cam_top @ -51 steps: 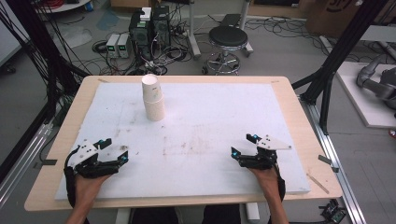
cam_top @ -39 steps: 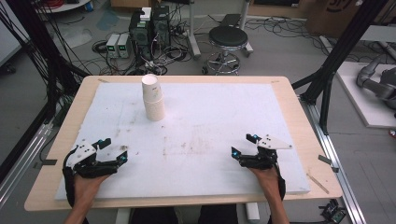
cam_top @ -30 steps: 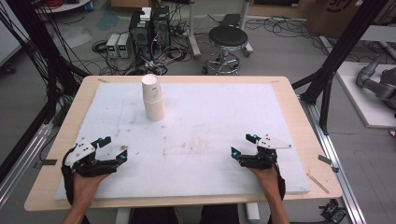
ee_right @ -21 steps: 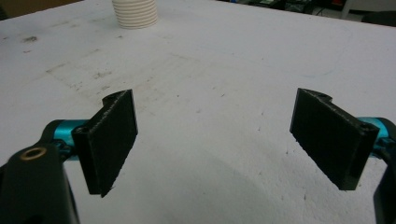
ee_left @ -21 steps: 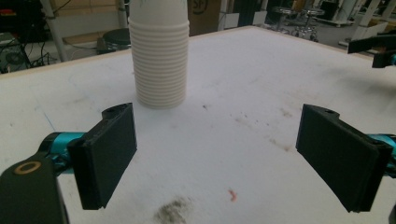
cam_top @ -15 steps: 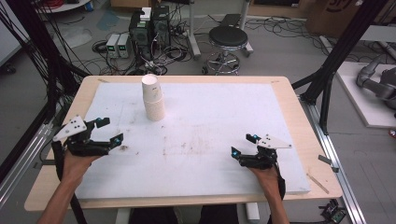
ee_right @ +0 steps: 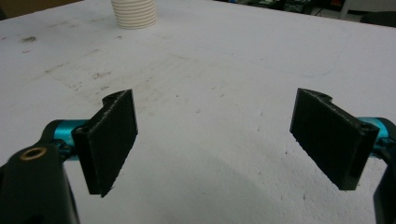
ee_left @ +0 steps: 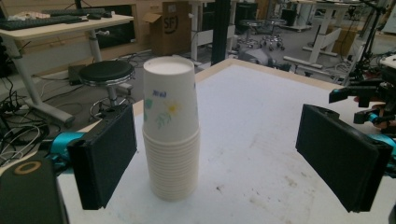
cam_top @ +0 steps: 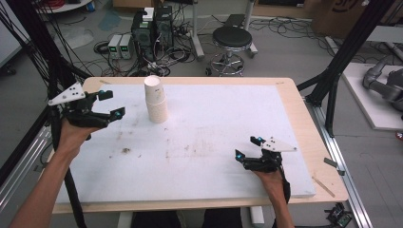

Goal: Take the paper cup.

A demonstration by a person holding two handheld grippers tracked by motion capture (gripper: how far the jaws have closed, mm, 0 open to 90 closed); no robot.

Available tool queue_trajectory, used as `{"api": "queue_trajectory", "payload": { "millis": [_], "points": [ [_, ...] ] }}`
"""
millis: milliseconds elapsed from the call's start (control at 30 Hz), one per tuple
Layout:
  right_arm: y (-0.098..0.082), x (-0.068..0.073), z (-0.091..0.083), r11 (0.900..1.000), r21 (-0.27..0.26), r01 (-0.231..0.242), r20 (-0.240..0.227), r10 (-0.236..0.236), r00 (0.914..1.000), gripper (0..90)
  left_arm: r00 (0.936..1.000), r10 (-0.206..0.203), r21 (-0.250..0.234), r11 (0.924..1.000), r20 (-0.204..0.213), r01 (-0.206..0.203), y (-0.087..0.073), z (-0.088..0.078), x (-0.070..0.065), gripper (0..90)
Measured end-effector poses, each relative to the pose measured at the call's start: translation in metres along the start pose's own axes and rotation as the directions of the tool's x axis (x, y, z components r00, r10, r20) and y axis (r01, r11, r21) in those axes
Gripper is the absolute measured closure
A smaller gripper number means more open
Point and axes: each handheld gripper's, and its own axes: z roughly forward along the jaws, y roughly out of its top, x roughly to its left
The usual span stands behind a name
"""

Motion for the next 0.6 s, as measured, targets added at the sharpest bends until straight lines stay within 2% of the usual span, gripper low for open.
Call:
{"api": "queue_trajectory", "payload": {
  "millis": [33,133,233,400,467,600],
  "points": [
    [0.0,0.0,0.0,1.0,0.0,0.002,-0.002,-0.002,1.0,15.1,0.9999,0.005,0.001,1.0,0.009,-0.005,0.007,0.005,0.005,12.4],
    [0.0,-0.001,0.0,1.0,0.001,-0.002,-0.004,0.002,1.0,15.1,0.9998,0.011,0.003,0.9999,0.018,-0.012,0.013,0.011,0.01,12.4],
    [0.0,-0.001,0.0,1.0,0.0,-0.008,-0.009,0.008,0.9999,15.1,0.9989,0.021,0.011,0.9997,0.042,-0.022,0.023,0.023,0.018,12.4],
    [0.0,-0.001,0.0,1.0,0.002,-0.003,-0.005,0.003,1.0,15.1,0.9979,0.037,0.026,0.9989,0.053,-0.039,0.034,0.036,0.028,12.5],
    [0.0,-0.001,0.0,1.0,0.002,-0.001,-0.003,0.001,1.0,15.1,0.9977,0.035,0.029,0.9989,0.057,-0.037,0.037,0.038,0.03,12.5],
    [0.0,-0.001,0.001,1.0,0.005,-0.003,-0.006,0.003,1.0,15.1,0.9952,0.035,0.031,0.9988,0.092,-0.038,0.046,0.047,0.037,12.5]
  ]
}}
